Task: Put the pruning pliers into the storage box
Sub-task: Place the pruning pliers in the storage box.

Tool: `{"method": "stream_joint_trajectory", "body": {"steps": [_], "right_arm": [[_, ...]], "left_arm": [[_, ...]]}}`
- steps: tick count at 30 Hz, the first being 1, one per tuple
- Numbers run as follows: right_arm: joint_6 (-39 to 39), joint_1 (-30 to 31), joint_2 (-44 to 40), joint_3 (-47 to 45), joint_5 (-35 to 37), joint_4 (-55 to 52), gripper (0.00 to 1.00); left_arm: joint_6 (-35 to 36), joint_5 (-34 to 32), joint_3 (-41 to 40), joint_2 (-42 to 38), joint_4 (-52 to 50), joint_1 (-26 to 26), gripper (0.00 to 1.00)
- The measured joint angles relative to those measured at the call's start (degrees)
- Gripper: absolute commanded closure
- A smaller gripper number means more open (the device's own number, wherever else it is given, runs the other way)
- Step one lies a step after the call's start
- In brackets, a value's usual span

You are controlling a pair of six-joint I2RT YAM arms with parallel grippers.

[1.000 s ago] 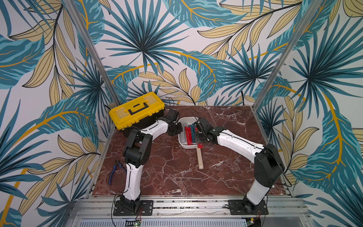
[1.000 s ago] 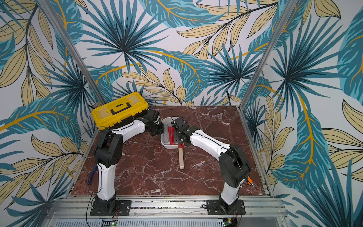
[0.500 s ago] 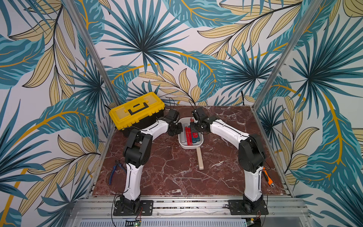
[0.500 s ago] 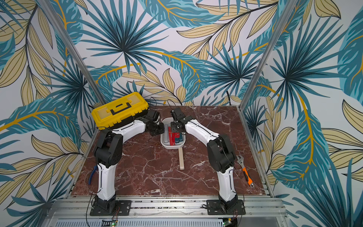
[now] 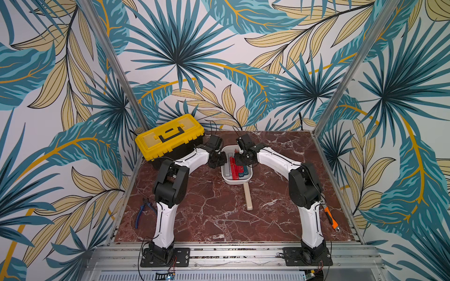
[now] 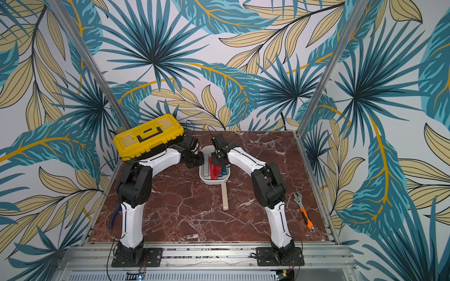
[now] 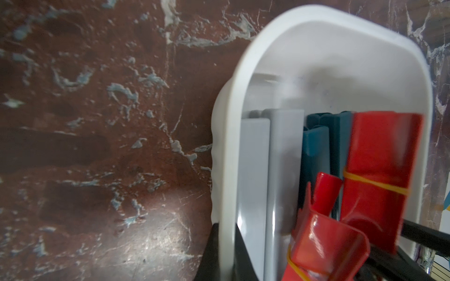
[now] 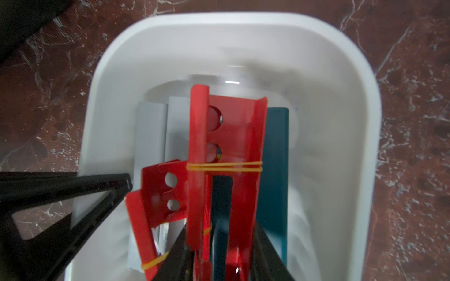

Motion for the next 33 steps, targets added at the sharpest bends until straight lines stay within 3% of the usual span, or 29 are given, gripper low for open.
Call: {"method": "stream_joint_trajectory", "body": {"steps": [18, 22, 33], "right_arm": [[0.44, 0.0, -0.11, -1.4, 0.17, -0.07, 0.66], [0.59, 0.0, -0.11, -1.44, 0.35, -0.07, 0.58], [0.66, 0.0, -0.11, -1.62, 0.83, -0.13, 0.51]], "left_arm": [[0.2, -0.04, 0.0, 0.0, -0.37, 0.0, 1.0], [0.17, -0.04, 0.0, 0.0, -0.35, 0.0, 1.0], [0.2, -0.04, 0.04, 0.0, -0.37, 0.0, 1.0]]}}
